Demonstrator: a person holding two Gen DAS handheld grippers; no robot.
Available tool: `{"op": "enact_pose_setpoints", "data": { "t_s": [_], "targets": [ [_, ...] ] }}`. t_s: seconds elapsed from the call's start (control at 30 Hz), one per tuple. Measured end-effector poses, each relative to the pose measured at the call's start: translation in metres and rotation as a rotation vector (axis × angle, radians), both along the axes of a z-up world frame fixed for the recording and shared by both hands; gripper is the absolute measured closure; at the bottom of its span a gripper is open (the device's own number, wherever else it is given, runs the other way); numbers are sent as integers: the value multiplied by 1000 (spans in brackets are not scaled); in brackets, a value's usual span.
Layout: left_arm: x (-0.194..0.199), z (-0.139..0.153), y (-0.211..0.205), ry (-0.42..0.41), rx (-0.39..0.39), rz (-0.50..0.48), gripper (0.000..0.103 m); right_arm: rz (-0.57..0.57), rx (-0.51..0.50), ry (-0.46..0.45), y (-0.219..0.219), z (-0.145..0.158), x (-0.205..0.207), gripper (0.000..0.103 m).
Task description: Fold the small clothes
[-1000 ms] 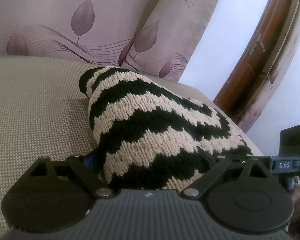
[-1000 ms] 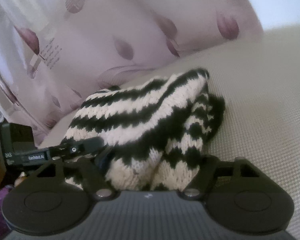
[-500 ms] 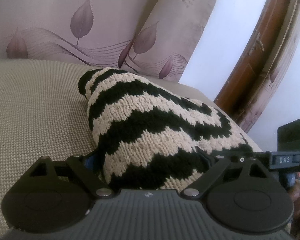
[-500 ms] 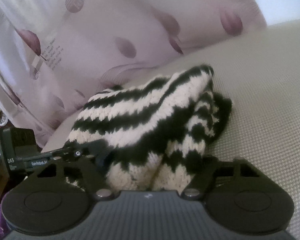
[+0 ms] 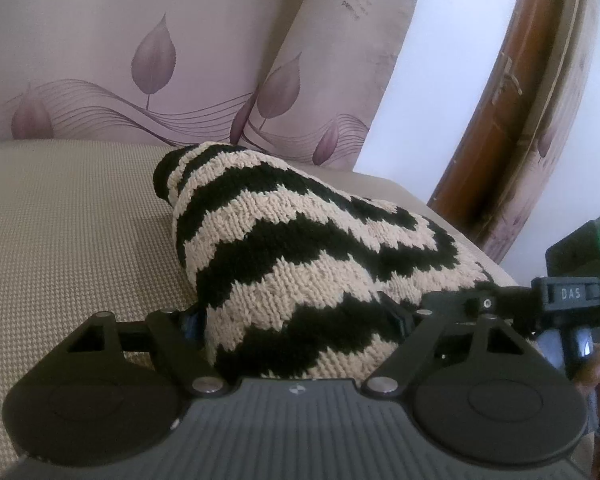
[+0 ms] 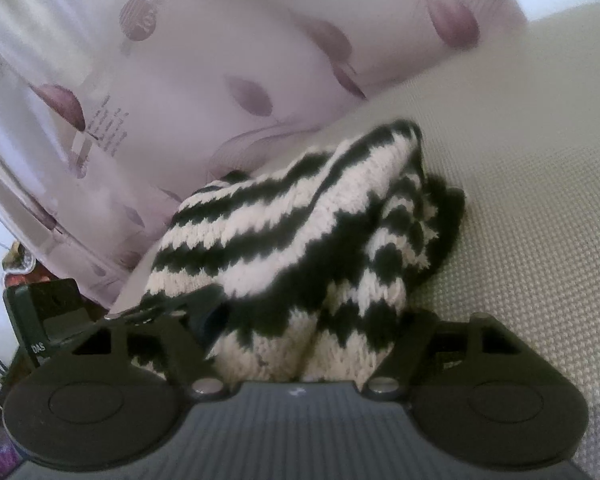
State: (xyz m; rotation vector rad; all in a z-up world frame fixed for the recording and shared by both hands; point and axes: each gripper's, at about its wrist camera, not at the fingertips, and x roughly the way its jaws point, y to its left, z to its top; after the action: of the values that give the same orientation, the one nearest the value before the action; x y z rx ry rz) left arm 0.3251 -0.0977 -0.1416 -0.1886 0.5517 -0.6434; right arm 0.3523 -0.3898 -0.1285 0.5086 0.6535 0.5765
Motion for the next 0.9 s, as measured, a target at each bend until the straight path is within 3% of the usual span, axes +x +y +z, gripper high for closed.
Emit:
{"op": "enact_pose_setpoints", "data": {
  "t_s": [0.23, 0.53, 0.9],
  "targets": [
    [-13, 6, -8, -36, 36, 37, 34, -33, -85, -55, 12, 7, -13, 42],
    [-32, 20, -12, -65, 78, 61, 44, -58, -17, -68, 14, 16, -30, 46],
    [-66, 40, -3, -89, 132, 87, 45, -45, 43, -67, 33, 26, -65, 48]
  ]
}}
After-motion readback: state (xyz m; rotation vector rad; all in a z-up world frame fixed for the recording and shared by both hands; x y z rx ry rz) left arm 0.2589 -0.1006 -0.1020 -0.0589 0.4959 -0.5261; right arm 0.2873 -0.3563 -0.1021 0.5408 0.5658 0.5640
